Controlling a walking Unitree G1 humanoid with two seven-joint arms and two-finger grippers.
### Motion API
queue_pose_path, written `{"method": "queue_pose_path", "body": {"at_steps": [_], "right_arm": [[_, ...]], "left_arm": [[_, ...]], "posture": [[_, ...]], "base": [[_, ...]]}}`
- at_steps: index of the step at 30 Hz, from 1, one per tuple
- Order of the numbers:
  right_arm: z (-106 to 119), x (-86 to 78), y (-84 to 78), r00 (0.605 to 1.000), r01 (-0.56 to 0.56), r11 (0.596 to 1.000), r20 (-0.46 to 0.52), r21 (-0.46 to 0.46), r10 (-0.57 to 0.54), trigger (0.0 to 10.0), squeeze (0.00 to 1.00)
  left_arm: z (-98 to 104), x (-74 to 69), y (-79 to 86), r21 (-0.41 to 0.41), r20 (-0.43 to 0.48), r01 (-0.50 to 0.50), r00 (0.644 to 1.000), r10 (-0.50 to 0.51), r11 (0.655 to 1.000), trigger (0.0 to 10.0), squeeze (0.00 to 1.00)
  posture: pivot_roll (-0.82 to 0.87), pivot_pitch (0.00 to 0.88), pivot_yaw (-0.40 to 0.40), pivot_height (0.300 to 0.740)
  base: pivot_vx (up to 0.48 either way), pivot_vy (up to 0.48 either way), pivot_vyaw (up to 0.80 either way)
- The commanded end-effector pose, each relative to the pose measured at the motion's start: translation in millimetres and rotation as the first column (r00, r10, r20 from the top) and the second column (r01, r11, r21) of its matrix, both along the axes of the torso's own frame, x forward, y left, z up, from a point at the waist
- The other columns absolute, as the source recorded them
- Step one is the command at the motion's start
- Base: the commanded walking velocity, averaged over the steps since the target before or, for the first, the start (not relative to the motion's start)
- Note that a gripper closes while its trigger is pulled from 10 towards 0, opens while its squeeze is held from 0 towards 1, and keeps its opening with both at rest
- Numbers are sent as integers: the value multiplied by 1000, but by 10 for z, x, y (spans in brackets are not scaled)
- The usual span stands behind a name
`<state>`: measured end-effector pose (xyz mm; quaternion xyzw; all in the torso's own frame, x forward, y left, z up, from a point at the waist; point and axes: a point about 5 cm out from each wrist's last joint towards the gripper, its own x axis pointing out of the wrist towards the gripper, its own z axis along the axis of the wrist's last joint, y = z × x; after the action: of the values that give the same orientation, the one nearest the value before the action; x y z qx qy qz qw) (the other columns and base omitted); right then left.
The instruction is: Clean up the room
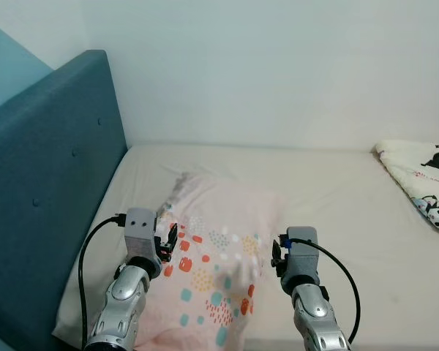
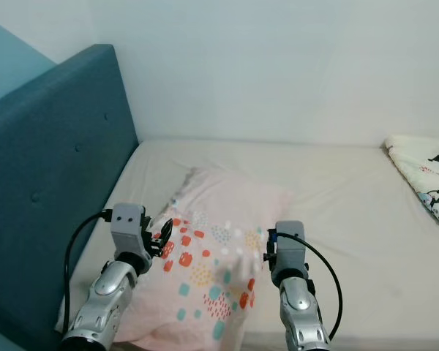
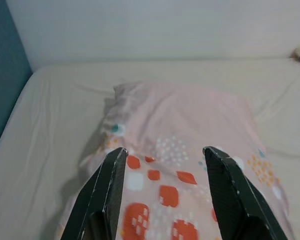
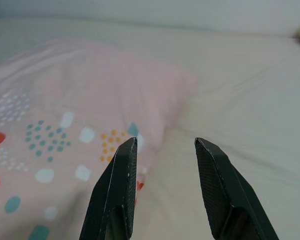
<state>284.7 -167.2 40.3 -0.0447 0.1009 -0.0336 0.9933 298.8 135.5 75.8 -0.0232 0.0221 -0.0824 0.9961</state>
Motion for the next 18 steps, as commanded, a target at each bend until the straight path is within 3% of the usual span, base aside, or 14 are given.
{"method": "queue_pose_path", "body": {"at_steps": [1, 8, 18], "right_arm": [[-2, -12, 47, 1000, -4, 1000, 0, 13, 4, 10000, 0], [-9, -22, 49, 1000, 0, 1000, -1, 17, 0, 10000, 0], [-17, -34, 48, 1000, 3, 1000, -4, 19, -3, 10000, 0]], "left_arm": [[-54, -16, 49, 21, -27, -6, 1000, 6, 1000, 10000, 0], [-22, -16, 25, 20, -12, 12, 1000, -12, 1000, 10000, 0], [1, -47, -87, 41, -3, 54, 999, -53, 998, 10000, 0]], "posture": [[7, 0, -24, 740], [12, 0, -22, 740], [14, 0, -21, 740]], "base": [[0, 435, 0], [0, 374, 0], [0, -480, 0]]}}
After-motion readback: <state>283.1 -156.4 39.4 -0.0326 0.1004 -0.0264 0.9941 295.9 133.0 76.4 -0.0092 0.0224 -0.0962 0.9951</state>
